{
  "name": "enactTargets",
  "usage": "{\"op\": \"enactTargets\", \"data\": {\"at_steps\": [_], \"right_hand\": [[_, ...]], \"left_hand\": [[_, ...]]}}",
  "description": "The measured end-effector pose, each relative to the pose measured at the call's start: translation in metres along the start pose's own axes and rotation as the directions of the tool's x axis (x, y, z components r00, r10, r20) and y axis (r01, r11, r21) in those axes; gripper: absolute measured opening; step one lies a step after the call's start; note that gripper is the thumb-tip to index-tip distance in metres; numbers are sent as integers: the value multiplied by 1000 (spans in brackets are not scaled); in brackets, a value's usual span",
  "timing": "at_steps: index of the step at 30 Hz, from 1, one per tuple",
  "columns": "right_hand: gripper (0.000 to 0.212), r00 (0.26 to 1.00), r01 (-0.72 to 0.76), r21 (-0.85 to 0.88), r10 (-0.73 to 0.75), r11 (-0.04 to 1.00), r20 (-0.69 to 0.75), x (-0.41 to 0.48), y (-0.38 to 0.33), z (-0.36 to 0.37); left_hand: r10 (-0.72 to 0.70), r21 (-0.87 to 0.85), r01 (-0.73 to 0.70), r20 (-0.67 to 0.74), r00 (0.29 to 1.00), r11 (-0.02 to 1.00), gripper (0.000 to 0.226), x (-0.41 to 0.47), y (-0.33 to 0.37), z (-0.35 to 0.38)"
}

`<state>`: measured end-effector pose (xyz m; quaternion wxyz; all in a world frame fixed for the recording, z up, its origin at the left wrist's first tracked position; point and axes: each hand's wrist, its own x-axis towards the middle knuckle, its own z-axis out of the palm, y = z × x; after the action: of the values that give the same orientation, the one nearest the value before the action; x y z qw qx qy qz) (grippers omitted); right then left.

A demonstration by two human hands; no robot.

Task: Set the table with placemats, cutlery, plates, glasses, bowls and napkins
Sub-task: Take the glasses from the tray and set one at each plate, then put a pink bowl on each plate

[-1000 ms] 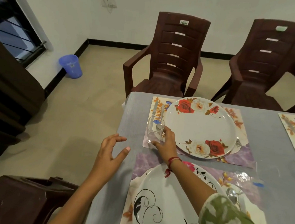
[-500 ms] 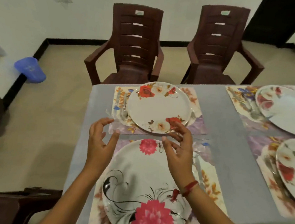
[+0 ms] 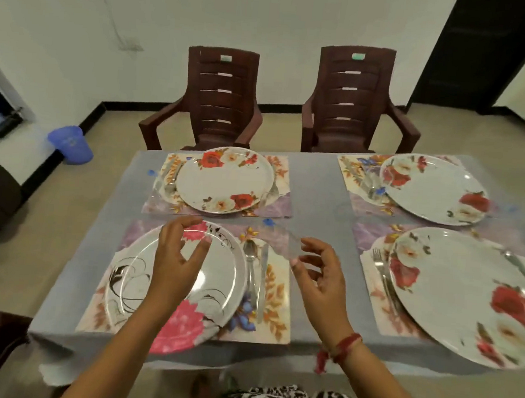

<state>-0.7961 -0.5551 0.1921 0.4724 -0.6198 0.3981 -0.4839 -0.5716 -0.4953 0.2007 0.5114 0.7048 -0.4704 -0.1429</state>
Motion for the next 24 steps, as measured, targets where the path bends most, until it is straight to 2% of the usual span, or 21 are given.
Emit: {"op": "enactTargets", "data": {"at_steps": [3,8,11,16,24], "right_hand": [[36,999,-16,-5,16,1000,35,-12,5,-25],[38,986,-64,3,63,998,156,-29,17,-40],[37,962,-105,-8,104,994,252,-42,28,-36],[30,906,-162,-11,153,987,395,-73,39,-16],[29,761,-103,-55,114,993,639,-115,39,21]], "left_hand": [[-24,-4,23,-15,1000,1000,30,-35,11,15],[-163,15,165,-66,984,986,32,-88,11,17],[-278,-16,278,-113,954,961,38,-119,6,10],[-329,0,337,-218,919,941,42,-168,-8,-8],[-417,26,487,-479,773,873,32,-254,-17,-61]]}}
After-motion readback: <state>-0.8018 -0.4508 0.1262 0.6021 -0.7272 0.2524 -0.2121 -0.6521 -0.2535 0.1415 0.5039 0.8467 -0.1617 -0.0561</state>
